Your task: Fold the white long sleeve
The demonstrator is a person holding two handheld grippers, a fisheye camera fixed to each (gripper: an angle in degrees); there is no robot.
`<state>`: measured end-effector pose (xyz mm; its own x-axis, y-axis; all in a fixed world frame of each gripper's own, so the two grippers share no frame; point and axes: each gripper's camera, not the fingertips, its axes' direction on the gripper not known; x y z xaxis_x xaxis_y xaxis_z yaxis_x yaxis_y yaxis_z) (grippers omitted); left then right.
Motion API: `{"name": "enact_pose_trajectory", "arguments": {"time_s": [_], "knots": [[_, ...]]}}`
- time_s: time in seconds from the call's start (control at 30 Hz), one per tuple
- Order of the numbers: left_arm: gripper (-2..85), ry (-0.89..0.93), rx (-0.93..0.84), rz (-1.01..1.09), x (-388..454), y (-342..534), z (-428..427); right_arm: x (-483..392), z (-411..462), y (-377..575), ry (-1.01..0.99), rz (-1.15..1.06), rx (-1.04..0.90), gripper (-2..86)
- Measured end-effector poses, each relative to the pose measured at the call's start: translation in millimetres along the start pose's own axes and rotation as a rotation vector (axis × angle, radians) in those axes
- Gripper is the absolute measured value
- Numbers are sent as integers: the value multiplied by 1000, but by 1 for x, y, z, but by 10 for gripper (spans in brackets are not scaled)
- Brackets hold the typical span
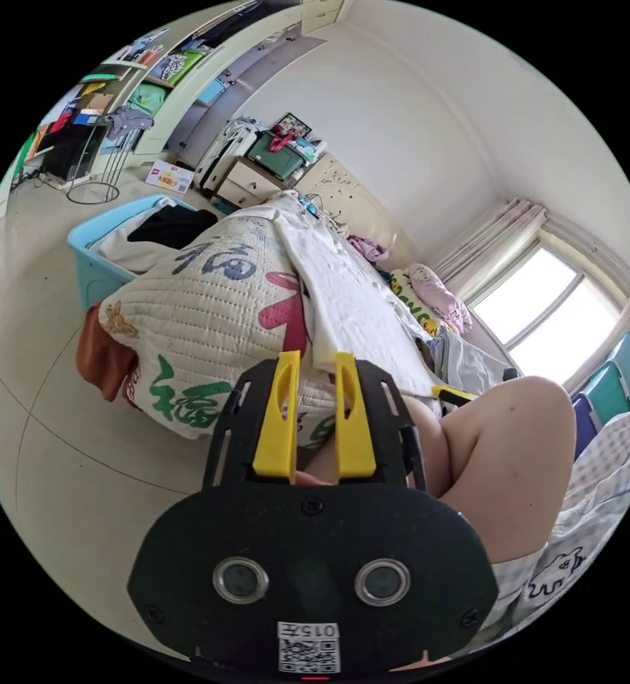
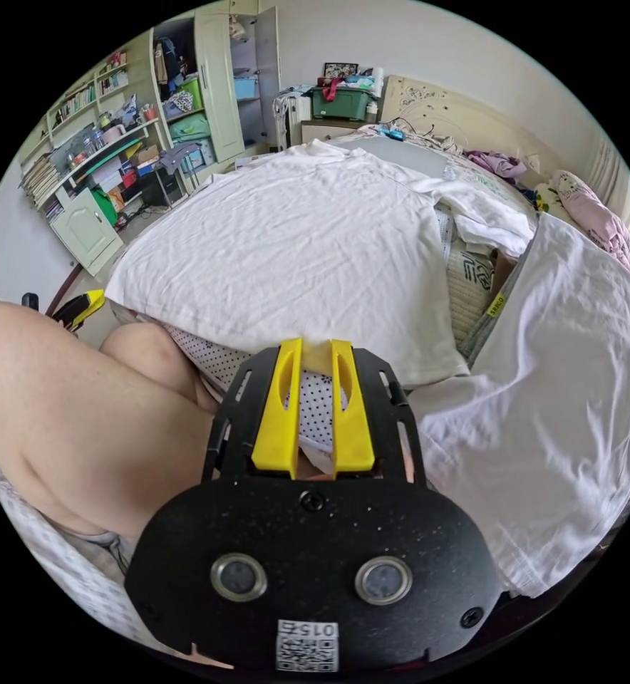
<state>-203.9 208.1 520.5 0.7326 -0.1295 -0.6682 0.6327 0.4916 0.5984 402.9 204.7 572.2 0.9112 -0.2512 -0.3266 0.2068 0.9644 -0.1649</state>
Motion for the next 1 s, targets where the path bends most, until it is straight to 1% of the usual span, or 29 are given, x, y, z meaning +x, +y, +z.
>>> {"name": "enact_pose_trajectory", "arguments": {"time_s": [0.07,0.1,0.2,0.23,0.3,0.43,0.53,0.57,0.67,0.73,0.8,0.9,0.97,1.0], "knots": [[102,-27,14,29,6,2,3,0,-1,4,-1,15,8,74],[106,-61,26,83,14,5,5,0,-2,6,-4,24,14,74],[125,-146,-17,263,45,13,14,1,-4,12,-8,40,25,74],[122,-183,-35,324,56,18,15,1,-5,13,-6,44,25,74],[108,-251,-28,383,67,29,12,-1,-6,14,2,43,22,74],[104,-332,80,409,76,44,4,0,-9,18,4,56,35,73],[109,-410,53,430,78,42,17,0,-11,20,6,71,38,73],[107,-404,61,428,78,42,16,0,-12,21,8,72,38,73],[81,-346,164,373,74,46,1,0,-15,22,15,70,39,72],[78,-269,230,340,72,45,-9,2,-17,23,11,83,47,72],[78,-253,219,324,71,43,-6,3,-19,25,12,93,58,72],[67,-238,138,304,66,41,13,4,-22,25,22,99,67,71],[40,-238,153,281,66,46,15,6,-25,24,24,98,63,71],[23,-267,172,283,68,49,11,8,-26,23,23,96,60,71]]}}
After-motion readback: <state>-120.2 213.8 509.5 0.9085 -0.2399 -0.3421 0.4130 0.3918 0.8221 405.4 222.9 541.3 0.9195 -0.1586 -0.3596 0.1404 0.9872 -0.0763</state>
